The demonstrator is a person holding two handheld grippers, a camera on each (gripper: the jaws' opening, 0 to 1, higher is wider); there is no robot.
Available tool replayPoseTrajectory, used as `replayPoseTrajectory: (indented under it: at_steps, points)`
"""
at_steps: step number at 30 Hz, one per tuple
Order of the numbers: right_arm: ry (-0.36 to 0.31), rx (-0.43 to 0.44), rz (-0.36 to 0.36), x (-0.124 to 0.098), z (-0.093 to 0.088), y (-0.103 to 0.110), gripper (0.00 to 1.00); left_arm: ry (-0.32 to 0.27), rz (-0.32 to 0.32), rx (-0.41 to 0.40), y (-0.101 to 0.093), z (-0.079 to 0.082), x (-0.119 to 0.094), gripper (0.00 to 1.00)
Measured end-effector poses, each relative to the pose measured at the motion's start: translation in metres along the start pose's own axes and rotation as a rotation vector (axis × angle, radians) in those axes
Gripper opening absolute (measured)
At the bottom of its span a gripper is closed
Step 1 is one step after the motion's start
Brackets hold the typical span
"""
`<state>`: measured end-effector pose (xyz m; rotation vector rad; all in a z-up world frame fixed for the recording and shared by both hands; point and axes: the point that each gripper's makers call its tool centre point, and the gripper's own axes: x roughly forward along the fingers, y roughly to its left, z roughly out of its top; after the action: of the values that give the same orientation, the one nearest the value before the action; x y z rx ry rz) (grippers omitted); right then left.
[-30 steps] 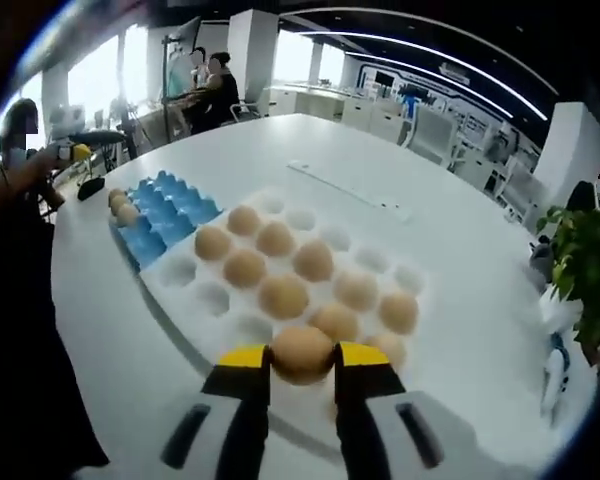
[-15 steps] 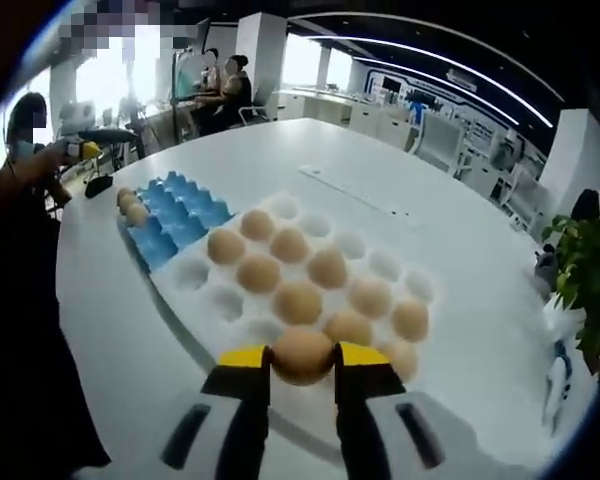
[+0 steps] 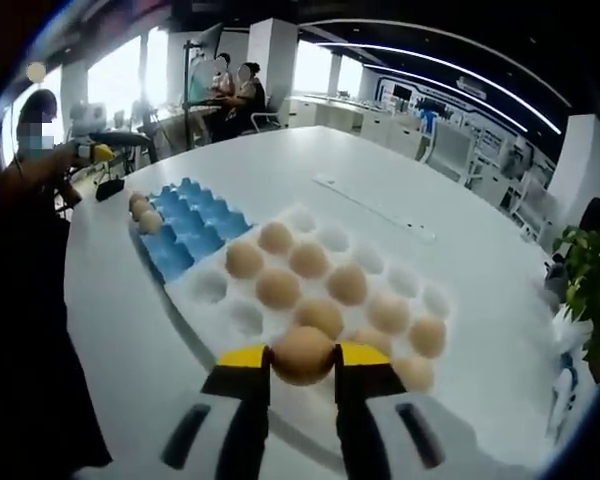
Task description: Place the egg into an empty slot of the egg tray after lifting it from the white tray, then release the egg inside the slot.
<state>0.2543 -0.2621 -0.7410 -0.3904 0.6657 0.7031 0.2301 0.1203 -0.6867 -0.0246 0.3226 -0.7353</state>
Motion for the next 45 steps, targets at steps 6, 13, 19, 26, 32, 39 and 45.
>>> replayPoseTrajectory:
  at_steps: [6,13,19,26,32,39,45]
  points:
    - [-0.022,-0.015,0.029,0.005,0.01,0.013,0.24,0.002,-0.006,0.0,-0.001,0.001,0.001,0.7]
    - [-0.038,-0.026,0.071,0.014,0.018,0.028,0.24,0.0,-0.006,0.004,-0.001,0.003,0.001,0.7]
    - [-0.051,-0.048,0.119,0.025,0.028,0.048,0.24,0.003,-0.005,0.006,0.0,0.002,0.0,0.7]
    - [-0.069,-0.072,0.19,0.038,0.041,0.073,0.24,0.002,-0.002,0.007,0.001,0.002,-0.001,0.7]
    - [-0.083,-0.09,0.231,0.048,0.05,0.09,0.24,0.002,0.001,0.005,0.001,0.002,-0.001,0.7]
    - [-0.099,-0.11,0.292,0.058,0.062,0.112,0.25,0.006,-0.001,0.005,0.0,0.001,0.0,0.7]
    - [-0.116,-0.128,0.345,0.068,0.073,0.135,0.25,0.0,0.004,0.002,0.001,0.001,0.0,0.71]
